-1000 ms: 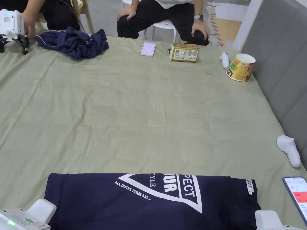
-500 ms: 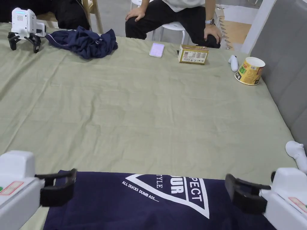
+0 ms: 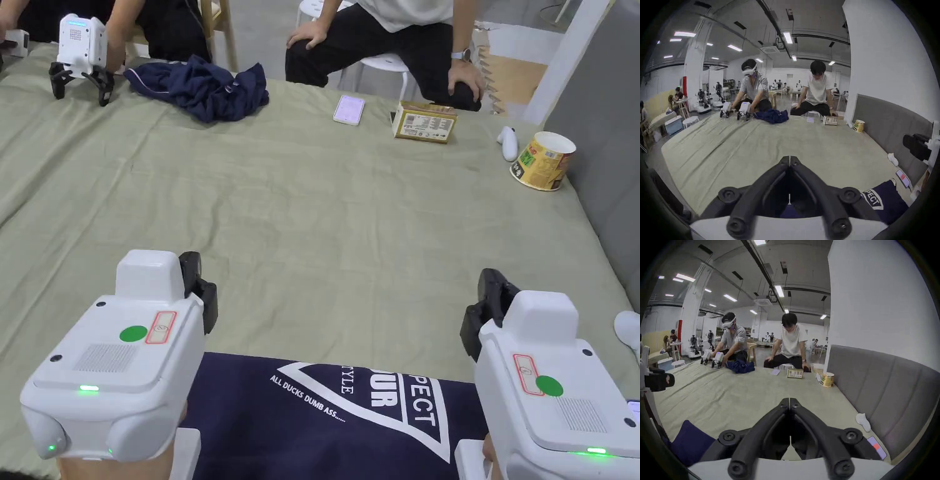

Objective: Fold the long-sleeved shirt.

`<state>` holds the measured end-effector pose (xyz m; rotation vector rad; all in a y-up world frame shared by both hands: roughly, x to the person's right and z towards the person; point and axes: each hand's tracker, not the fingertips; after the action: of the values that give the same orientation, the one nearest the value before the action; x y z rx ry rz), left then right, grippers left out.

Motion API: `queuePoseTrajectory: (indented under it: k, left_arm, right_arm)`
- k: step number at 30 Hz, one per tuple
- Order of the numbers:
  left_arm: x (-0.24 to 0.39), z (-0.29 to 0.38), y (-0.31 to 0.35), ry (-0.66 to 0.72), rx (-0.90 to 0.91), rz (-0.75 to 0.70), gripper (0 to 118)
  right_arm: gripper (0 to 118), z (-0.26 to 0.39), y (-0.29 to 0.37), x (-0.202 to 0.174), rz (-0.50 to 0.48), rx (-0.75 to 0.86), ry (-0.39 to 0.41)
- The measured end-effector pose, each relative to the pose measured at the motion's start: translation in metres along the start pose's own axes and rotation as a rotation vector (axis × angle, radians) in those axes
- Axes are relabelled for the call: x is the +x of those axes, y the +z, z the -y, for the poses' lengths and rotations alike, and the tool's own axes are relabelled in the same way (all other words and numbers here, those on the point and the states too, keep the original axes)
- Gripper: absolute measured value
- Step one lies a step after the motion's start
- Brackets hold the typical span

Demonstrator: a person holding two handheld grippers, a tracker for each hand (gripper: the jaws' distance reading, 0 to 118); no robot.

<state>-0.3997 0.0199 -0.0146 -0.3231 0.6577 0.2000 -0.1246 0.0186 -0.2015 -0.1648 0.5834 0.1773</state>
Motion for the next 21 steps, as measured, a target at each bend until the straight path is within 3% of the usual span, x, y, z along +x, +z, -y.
queuePoseTrajectory:
  k: [2,4,5,8,10,12,15,17,18,20,21]
  left_arm:
    - [-0.017,-0.002,-0.005,0.015,-0.065,0.068,45]
    - [-0.041,0.000,-0.014,0.061,-0.140,0.135,106]
    - [-0.053,0.003,-0.020,0.058,-0.194,0.154,110]
    - [-0.100,0.019,-0.037,0.193,-0.322,0.234,108]
    - [-0.136,0.037,-0.062,0.288,-0.513,0.339,111]
    - [-0.165,0.054,-0.071,0.384,-0.641,0.430,111]
    - [-0.198,0.103,-0.101,0.603,-0.912,0.520,109]
    - [-0.201,0.128,-0.111,0.656,-1.006,0.551,105]
    - [-0.199,0.139,-0.116,0.650,-1.035,0.535,103]
    - [-0.201,0.138,-0.120,0.713,-0.918,0.679,112]
    - [-0.200,0.141,-0.122,0.864,-0.896,0.691,111]
  right_arm:
    - [0,-0.004,0.001,0.000,0.000,0.013,-0.002]
    - [0,-0.008,0.003,-0.002,-0.009,0.029,-0.013]
    - [0,-0.010,0.003,-0.003,-0.015,0.033,-0.014]
    - [0,-0.011,0.005,-0.007,-0.041,0.045,-0.017]
    - [0,-0.011,0.004,-0.009,-0.069,0.030,-0.029]
    - [0,-0.011,0.004,-0.010,-0.100,-0.002,-0.091]
    - [0,-0.011,0.005,-0.013,-0.122,-0.013,-0.097]
    - [0,-0.010,0.005,-0.017,-0.134,-0.020,-0.089]
    - [0,-0.010,0.006,-0.019,-0.139,-0.019,-0.086]
    - [0,-0.012,0.006,-0.021,-0.150,-0.028,-0.086]
    - [0,-0.014,0.005,-0.021,-0.156,-0.048,-0.111]
